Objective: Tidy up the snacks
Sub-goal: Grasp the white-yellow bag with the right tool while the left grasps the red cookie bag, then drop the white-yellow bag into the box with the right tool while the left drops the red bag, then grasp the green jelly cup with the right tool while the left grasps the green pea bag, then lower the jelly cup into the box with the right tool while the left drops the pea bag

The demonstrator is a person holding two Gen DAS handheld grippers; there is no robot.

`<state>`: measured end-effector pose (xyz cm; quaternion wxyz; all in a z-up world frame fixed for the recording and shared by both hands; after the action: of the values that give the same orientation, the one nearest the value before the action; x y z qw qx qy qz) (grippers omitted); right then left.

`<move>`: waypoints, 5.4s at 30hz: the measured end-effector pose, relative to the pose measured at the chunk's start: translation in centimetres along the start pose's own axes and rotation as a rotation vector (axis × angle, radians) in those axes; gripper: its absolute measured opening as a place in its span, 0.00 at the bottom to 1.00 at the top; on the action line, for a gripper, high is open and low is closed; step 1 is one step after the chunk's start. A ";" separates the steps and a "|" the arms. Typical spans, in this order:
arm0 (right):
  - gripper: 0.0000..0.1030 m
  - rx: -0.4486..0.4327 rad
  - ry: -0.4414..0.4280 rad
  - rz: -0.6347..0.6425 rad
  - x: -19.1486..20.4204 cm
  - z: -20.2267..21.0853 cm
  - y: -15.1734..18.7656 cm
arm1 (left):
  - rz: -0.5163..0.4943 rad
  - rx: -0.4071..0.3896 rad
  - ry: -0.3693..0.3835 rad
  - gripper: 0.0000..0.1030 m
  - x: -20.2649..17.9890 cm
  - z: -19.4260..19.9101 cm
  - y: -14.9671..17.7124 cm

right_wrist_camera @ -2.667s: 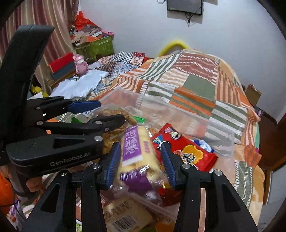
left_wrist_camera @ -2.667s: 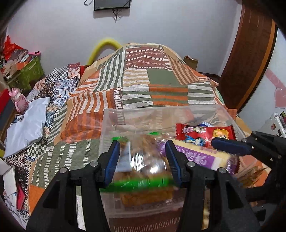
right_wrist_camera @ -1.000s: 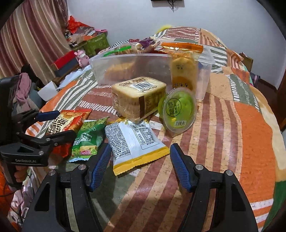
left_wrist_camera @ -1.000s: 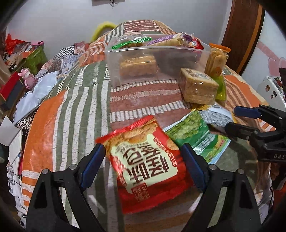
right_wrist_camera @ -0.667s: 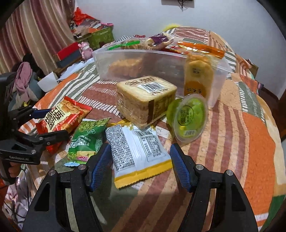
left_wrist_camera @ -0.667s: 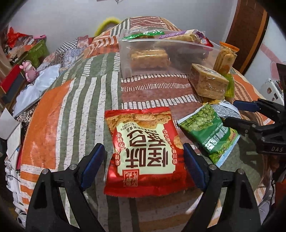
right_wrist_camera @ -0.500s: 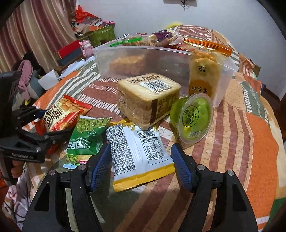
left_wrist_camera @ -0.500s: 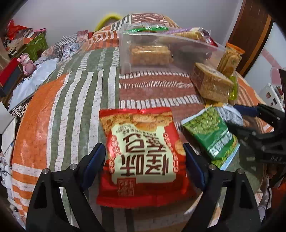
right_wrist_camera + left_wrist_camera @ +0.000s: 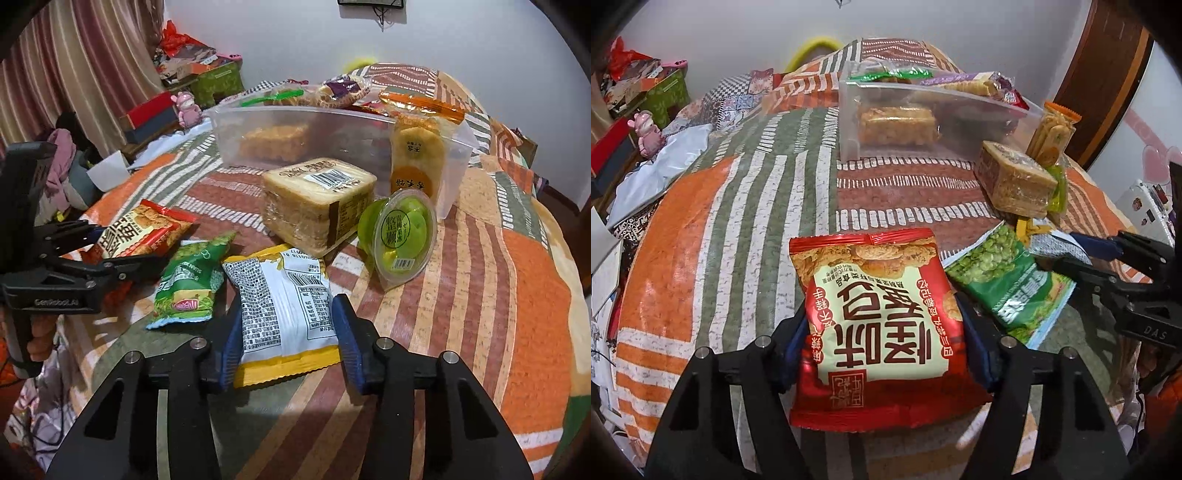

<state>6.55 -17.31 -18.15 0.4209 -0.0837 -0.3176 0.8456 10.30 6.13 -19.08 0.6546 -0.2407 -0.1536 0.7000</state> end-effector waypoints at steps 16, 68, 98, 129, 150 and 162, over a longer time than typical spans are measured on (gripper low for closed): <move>0.35 -0.130 -0.006 -0.017 0.6 4.3 -1.1 | -0.015 -0.160 0.025 0.68 -1.7 5.6 -2.0; 0.37 -0.128 0.123 -0.096 -8.9 -2.3 -13.1 | -0.046 -0.155 -0.029 0.68 -2.4 -6.7 -18.7; 0.68 -0.221 0.134 -0.110 -6.5 6.6 -5.3 | -0.190 -0.135 -0.059 0.90 -7.9 1.2 -6.9; 0.67 -0.017 0.008 -0.167 -7.5 -1.1 -3.3 | -0.047 0.003 0.032 0.44 -4.7 -1.8 -1.2; 0.53 -0.152 0.035 -0.126 -5.5 4.3 -3.9 | 0.020 -0.176 0.047 0.43 -2.6 2.9 -6.8; 0.53 -0.265 0.056 -0.071 -4.9 5.8 -9.8 | 0.000 -0.262 0.063 0.43 -3.7 3.8 -13.9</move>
<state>13.72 -19.46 -8.25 0.4446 -0.1508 -0.4174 0.7780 20.02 4.16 -8.01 0.6219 -0.3459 -0.2233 0.6662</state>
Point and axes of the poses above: each gripper's, at about its wrist camera, not at the fingertips, and z roughly against the way its jaws point, x to its left, y to its underside, the point moved 2 cm from there along -z, roughly the way its jaws point, and after that the axes turned 1 degree about z, right-handed, at the moved point
